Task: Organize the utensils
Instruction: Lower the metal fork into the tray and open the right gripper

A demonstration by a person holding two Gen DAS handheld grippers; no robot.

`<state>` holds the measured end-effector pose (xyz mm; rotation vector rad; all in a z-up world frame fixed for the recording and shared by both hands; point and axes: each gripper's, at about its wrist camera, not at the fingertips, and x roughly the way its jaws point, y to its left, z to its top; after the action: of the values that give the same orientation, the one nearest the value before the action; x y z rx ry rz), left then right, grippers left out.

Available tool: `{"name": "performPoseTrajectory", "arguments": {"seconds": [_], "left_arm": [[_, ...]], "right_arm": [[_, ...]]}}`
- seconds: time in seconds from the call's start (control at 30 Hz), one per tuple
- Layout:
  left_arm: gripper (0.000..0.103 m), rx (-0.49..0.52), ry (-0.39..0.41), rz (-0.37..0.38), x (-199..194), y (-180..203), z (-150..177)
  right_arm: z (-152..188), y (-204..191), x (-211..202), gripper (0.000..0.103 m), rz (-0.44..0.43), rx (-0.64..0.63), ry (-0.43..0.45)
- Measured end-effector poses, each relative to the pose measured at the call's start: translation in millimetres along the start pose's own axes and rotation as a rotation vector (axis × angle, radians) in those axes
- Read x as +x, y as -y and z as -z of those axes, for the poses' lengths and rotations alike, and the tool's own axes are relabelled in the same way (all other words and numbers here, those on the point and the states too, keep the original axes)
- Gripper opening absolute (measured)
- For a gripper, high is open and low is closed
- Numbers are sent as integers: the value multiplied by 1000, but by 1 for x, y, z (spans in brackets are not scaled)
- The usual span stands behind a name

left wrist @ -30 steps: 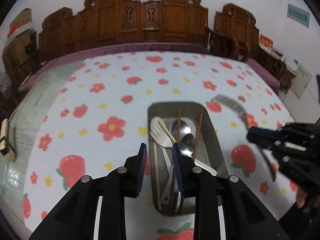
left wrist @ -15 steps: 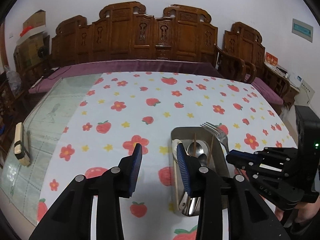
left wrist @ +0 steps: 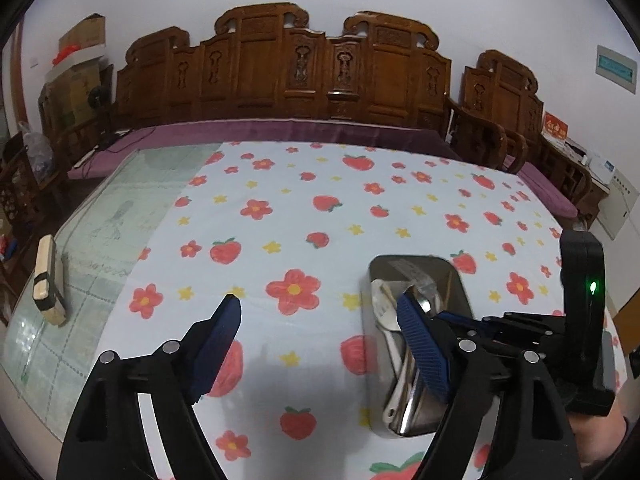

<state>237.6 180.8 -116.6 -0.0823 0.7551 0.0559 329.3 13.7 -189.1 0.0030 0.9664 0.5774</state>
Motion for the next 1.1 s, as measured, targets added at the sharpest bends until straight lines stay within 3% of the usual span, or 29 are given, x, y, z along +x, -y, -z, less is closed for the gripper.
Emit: {"name": "performPoseTrajectory", "arguments": {"seconds": [0.33,0.53,0.7,0.77,0.83,0.97,1.03,1.1], "left_arm": [[78,-18,-93,-24,36,-7,34],[78,-15,-97,-33,40,-7,41],[78,-11,-87,-28,36,-7,42],[88,-9,-79,-30,33,-4,41],[90,-1,-61,-31,27,1,40],[93,16,-40,-11,17,15,36],[95,28,-22,-6,9,26,34],[95,36,-3,-5,0,37,32]], "right_arm": [[8,10,24,8,19,52,-34],[8,4,26,10,-43,55,-40],[4,-1,12,10,-28,5,-1],[2,-2,2,10,-18,-22,22],[2,-1,-12,10,-7,-47,55],[5,7,-53,39,42,-79,142],[5,13,-67,43,58,-66,151],[7,20,-88,61,94,-57,184]]}}
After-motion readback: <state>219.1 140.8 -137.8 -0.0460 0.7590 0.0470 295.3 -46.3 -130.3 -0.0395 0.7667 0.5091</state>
